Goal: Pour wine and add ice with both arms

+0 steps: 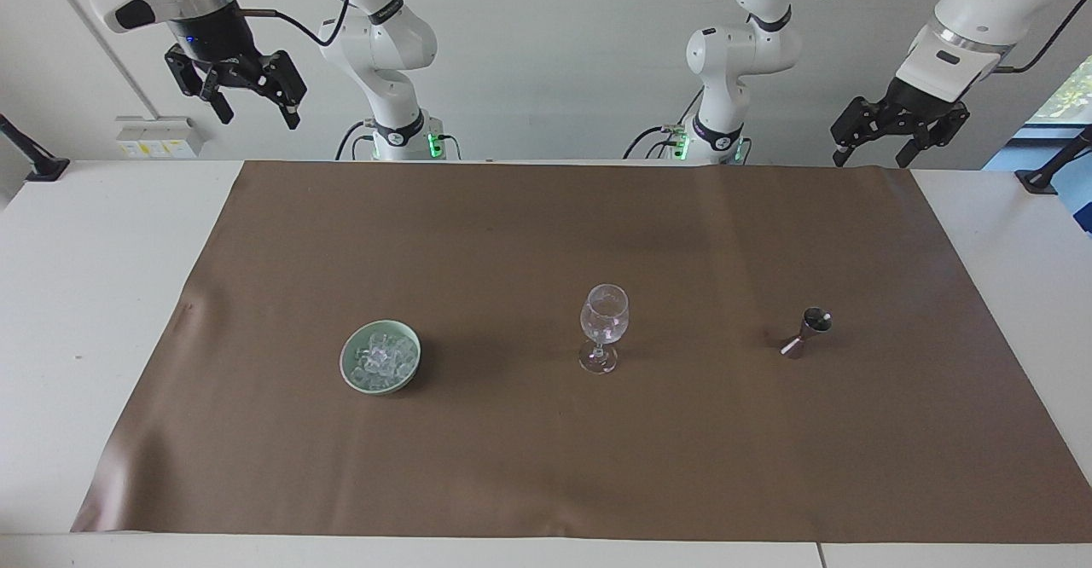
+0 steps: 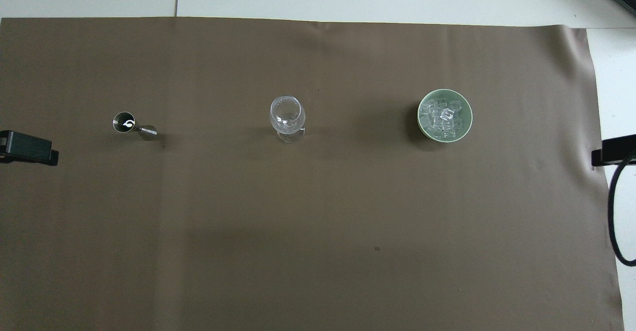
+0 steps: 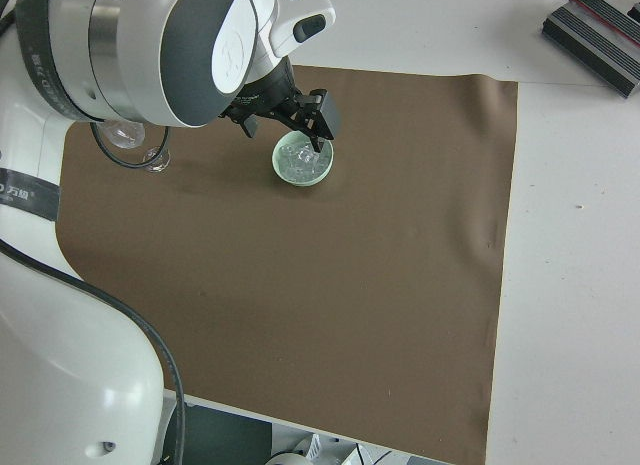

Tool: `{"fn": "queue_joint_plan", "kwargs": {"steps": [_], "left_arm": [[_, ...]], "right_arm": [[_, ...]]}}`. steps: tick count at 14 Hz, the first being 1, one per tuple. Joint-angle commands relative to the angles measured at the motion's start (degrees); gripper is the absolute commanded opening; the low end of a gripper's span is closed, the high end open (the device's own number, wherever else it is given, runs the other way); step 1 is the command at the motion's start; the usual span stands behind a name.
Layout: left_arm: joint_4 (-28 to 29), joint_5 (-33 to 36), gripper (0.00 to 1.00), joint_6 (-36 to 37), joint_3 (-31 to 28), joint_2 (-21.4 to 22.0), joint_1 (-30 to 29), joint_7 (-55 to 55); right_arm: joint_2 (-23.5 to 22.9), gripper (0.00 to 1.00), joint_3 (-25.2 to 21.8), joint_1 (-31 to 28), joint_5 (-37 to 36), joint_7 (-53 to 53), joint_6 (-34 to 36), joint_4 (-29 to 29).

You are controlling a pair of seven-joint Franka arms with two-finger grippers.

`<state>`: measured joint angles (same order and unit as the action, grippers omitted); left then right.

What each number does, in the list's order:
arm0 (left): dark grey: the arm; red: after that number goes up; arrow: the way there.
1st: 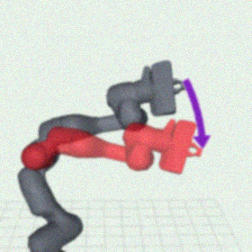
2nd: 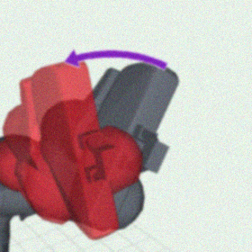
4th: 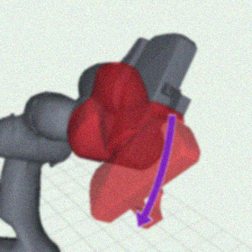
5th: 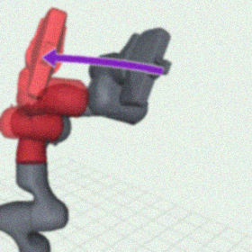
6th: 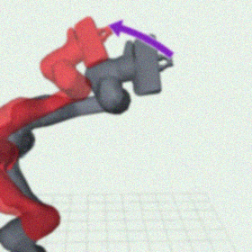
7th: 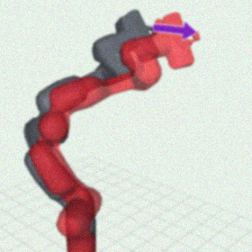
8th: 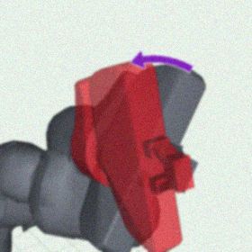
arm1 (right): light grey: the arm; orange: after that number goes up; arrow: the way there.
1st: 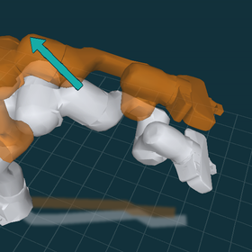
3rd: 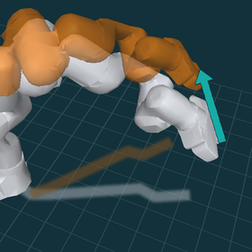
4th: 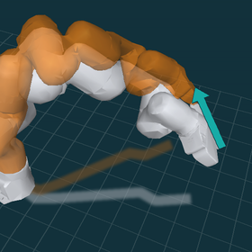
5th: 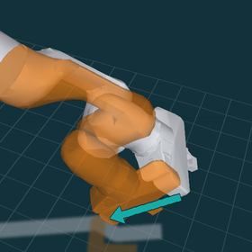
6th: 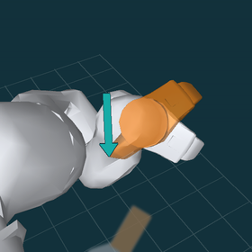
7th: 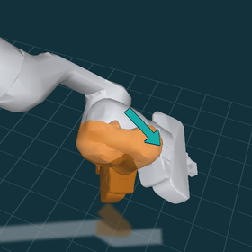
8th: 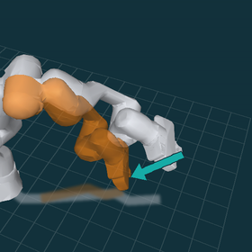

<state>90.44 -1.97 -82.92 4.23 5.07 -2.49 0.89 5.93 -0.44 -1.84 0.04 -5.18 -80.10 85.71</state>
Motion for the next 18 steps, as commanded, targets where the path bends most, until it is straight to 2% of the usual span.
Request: {"fn": "queue_joint_plan", "kwargs": {"steps": [1, 3, 10, 12, 18], "left_arm": [[1.8, -1.0, 1.0, 0.3, -0.8, 1.6, 0.1, -1.9], [2.8, -1.1, 1.0, 0.0, -1.8, 2.1, -0.1, -5.2], [4.0, -1.8, 1.0, -1.0, -6.0, 2.4, 0.3, -5.5], [5.9, -2.9, 1.0, -2.8, -8.2, 2.4, 0.2, -5.5], [7.4, -6.7, 1.0, -4.2, -13.4, -0.5, 0.1, -6.7]], "right_arm": [[1.0, 1.0, -0.3, -0.1, 1.2, -0.3, -1.2, 1.3], [1.0, 1.0, -0.3, -0.1, 1.2, -0.3, -1.1, 1.3], [1.0, 1.0, -0.3, -0.1, 1.2, -0.3, -1.2, 1.3], [1.0, 1.0, -0.3, -0.1, 1.2, -0.3, -1.1, 1.3], [1.0, 1.0, -0.3, -0.1, 1.2, -0.3, -1.1, 1.3]]}}
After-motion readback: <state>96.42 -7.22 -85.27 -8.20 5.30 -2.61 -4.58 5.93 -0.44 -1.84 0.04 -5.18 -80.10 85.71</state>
